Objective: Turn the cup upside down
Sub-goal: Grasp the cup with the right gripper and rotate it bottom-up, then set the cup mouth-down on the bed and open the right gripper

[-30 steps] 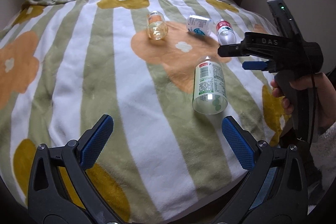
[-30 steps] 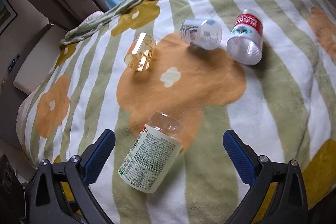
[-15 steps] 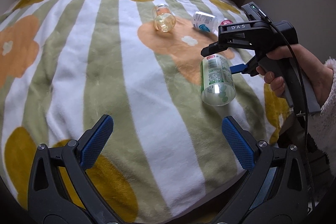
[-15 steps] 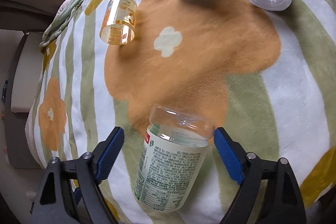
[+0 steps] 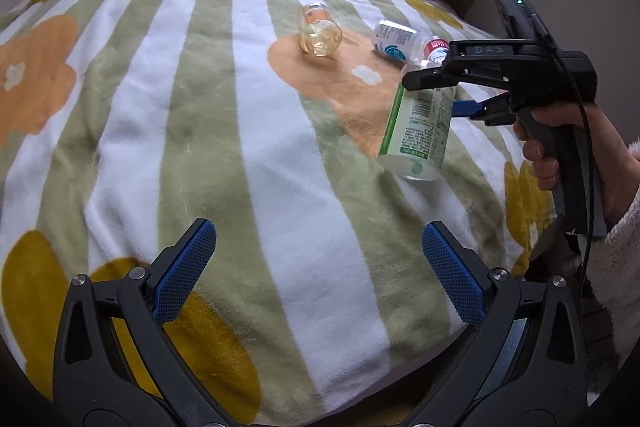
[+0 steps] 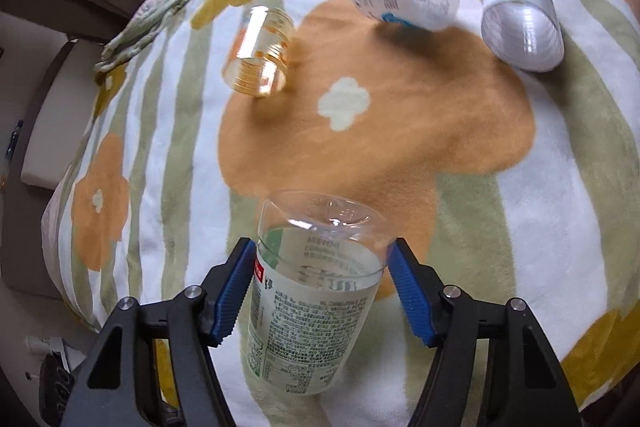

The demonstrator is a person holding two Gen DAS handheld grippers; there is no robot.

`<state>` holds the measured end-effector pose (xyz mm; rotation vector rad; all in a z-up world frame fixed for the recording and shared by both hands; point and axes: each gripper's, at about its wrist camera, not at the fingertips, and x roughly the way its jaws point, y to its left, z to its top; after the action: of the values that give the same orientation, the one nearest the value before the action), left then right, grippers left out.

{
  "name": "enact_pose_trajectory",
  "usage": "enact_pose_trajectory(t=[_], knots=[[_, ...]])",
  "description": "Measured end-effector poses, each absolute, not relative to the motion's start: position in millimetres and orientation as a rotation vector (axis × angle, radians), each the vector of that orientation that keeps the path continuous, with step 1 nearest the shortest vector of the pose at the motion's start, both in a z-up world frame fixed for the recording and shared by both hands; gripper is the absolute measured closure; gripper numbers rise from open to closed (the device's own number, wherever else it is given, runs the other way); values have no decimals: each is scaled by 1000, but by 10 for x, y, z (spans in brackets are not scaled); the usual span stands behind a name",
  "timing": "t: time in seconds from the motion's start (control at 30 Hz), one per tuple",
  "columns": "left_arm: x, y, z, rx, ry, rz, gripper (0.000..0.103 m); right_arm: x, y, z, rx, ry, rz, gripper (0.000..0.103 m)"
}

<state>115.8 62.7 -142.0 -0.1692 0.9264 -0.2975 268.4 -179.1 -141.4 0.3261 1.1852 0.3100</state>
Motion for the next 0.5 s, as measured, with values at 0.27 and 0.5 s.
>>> enact_pose_trajectory(t=[0.27,0.5], knots=[[1170,654,-1506,-205,962,-282,0,2038,-1399,-1054,-97,753,351,41],[1231,591,-1565,-194,976,-270,0,1814,-1244,-1289,-328,682,356,41]])
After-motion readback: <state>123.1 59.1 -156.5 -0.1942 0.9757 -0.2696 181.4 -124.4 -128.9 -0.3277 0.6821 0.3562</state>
